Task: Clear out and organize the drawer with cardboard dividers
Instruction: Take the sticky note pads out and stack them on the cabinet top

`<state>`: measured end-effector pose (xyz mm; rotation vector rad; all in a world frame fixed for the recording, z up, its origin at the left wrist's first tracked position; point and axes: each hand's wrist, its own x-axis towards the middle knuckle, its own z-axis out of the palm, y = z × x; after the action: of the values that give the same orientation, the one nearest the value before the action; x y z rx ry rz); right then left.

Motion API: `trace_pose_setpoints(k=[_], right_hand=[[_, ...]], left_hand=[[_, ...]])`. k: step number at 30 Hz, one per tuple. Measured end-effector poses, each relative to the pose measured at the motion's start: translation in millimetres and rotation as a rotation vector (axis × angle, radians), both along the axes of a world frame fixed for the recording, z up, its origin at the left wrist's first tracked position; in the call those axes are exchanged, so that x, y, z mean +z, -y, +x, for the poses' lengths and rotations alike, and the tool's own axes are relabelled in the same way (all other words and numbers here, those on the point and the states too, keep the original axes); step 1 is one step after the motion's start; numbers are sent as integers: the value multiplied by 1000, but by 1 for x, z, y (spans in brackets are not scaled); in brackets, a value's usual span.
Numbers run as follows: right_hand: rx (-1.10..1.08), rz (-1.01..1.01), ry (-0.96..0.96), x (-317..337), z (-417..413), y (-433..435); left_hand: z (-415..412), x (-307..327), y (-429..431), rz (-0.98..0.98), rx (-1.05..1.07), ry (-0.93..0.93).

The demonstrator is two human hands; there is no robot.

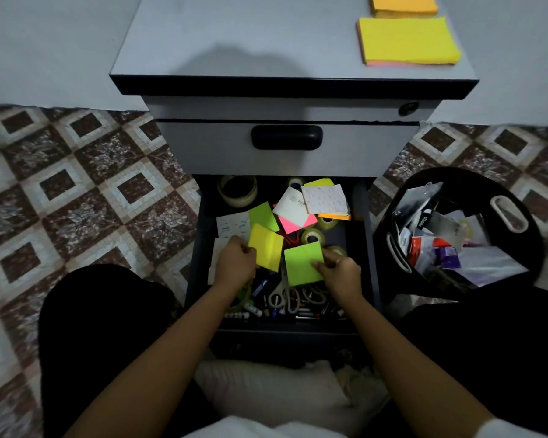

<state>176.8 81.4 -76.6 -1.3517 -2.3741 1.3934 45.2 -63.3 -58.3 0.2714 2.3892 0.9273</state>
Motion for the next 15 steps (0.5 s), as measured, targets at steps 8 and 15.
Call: trace_pose_setpoints(k=[8, 15], right_hand=[[-182, -218, -97, 1, 2, -2], [-300, -594, -282, 8, -7, 4]], left_hand=[[3, -4, -4, 193, 323, 328], [15, 3, -2, 282, 79, 318]])
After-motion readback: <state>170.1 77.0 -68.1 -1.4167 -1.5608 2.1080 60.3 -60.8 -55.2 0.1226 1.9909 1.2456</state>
